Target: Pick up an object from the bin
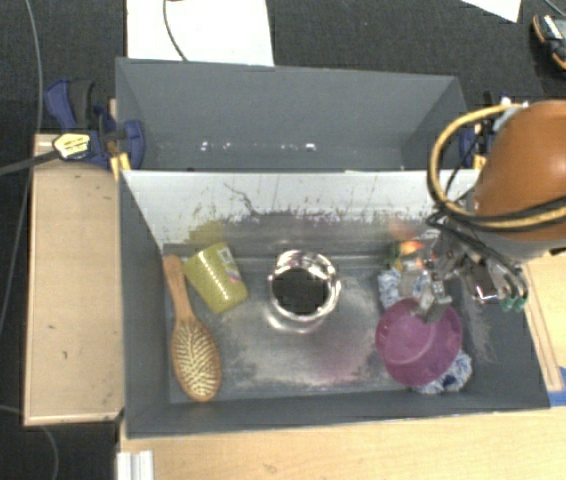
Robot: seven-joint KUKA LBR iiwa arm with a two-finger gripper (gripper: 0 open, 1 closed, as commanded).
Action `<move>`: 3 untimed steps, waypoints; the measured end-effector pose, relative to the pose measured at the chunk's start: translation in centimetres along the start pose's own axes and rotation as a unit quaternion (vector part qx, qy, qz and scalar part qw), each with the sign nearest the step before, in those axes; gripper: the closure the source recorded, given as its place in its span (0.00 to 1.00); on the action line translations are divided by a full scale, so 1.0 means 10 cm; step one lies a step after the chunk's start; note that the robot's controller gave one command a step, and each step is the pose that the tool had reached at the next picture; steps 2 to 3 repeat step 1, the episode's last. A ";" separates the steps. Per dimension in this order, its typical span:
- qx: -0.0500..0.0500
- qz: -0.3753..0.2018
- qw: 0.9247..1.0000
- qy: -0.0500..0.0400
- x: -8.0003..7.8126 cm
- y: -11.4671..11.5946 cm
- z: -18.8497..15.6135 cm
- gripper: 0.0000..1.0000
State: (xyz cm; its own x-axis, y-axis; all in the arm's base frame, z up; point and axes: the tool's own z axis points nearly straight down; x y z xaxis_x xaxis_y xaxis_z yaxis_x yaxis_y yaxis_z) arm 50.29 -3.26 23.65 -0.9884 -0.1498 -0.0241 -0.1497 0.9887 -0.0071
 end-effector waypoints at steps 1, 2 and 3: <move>0.000 -0.062 0.998 -0.002 0.23 -0.07 -0.52 1.00; 0.000 -0.062 0.998 -0.002 0.23 -0.07 -0.52 1.00; 0.000 -0.062 0.998 -0.002 0.23 -0.07 -0.52 1.00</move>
Offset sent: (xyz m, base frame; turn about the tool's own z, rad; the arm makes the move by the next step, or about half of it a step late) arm -0.0233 -0.0159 -0.0726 -0.1479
